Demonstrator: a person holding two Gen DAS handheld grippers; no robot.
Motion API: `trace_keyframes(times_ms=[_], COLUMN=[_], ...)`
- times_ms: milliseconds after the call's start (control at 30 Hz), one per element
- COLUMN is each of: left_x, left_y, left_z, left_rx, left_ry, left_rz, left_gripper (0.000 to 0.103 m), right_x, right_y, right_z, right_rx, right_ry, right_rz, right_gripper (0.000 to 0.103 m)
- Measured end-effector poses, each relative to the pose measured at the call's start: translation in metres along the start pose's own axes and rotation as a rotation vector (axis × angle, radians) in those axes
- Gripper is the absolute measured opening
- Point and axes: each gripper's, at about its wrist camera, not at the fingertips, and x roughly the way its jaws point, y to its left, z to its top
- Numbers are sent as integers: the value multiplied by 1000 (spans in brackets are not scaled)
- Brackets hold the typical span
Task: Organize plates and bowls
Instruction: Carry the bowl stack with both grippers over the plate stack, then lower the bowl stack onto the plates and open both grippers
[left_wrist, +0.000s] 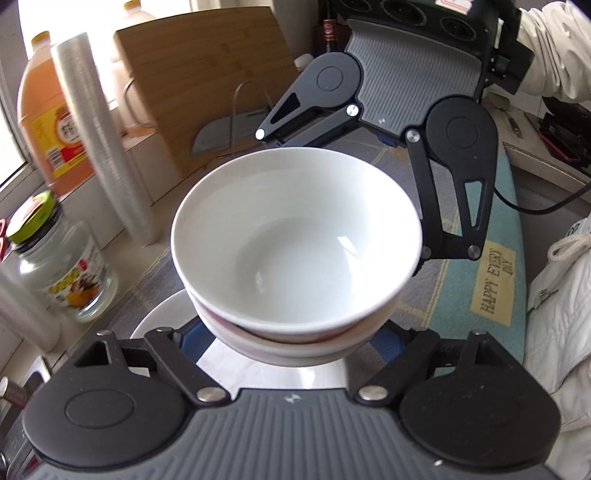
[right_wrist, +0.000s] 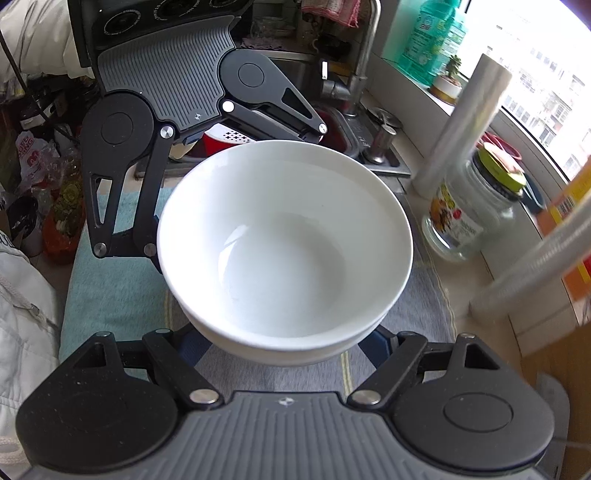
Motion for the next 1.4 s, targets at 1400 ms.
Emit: trace_keyframes(times_ms=[1400], left_x=[11], left_y=[49], left_z=[-47], left_rx=[-114], left_ry=[41], left_rz=[0], left_gripper=[89], right_x=[77], right_y=[-19], right_z=[39], right_rx=[0], right_ry=[77], right_rz=[48], right_gripper=[101])
